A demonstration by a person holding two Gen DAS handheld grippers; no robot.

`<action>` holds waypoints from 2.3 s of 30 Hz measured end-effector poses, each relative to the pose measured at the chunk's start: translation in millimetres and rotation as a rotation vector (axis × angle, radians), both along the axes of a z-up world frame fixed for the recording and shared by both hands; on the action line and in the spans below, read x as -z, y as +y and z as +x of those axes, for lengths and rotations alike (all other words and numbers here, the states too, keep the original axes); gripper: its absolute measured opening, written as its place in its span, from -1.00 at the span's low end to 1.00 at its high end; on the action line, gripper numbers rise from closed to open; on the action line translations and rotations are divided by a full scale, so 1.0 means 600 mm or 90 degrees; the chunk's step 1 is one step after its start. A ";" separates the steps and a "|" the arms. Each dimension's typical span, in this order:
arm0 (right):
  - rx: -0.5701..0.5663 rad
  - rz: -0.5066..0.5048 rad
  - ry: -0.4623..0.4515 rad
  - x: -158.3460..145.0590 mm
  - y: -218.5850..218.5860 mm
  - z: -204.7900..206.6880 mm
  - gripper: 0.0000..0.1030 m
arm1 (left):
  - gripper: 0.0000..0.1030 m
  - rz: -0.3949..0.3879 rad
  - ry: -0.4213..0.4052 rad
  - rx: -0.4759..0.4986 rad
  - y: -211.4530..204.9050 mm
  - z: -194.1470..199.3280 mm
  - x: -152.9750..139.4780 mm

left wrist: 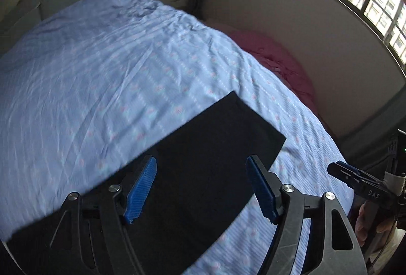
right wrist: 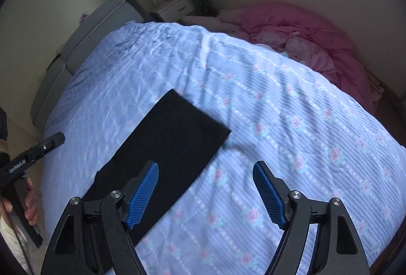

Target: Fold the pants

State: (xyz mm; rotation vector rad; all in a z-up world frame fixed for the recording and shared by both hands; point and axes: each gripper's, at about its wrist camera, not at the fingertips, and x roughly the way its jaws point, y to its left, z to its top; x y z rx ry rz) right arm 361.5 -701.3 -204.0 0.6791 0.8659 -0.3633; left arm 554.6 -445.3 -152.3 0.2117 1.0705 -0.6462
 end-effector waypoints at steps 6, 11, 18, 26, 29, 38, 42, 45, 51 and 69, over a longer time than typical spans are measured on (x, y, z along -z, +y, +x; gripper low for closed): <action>-0.172 0.016 0.007 -0.032 0.130 -0.011 0.52 | 0.41 0.017 0.026 -0.188 0.202 -0.144 -0.027; -0.320 0.004 0.003 -0.059 0.248 -0.021 0.52 | 0.45 0.022 0.002 -0.341 0.356 -0.260 -0.059; -0.495 -0.029 -0.026 -0.103 0.428 -0.047 0.52 | 0.45 0.017 -0.019 -0.508 0.543 -0.393 -0.077; -0.610 0.003 -0.008 -0.094 0.640 -0.084 0.52 | 0.52 0.046 -0.003 -0.557 0.717 -0.476 -0.041; -0.622 0.006 0.021 -0.065 0.721 -0.092 0.52 | 0.52 0.051 0.021 -0.540 0.766 -0.479 -0.013; -0.613 0.020 0.099 0.043 0.869 -0.063 0.41 | 0.52 0.086 0.078 -0.473 0.815 -0.435 0.099; -0.624 0.035 0.144 0.107 0.897 -0.029 0.40 | 0.52 0.059 0.110 -0.480 0.808 -0.414 0.137; -0.632 0.040 0.180 0.156 0.911 -0.004 0.39 | 0.52 0.041 0.129 -0.488 0.801 -0.409 0.156; -0.665 0.027 0.215 0.204 0.931 0.034 0.38 | 0.52 0.045 0.167 -0.512 0.807 -0.409 0.182; -0.721 0.056 0.217 0.224 0.974 0.076 0.23 | 0.52 0.047 0.188 -0.561 0.831 -0.395 0.186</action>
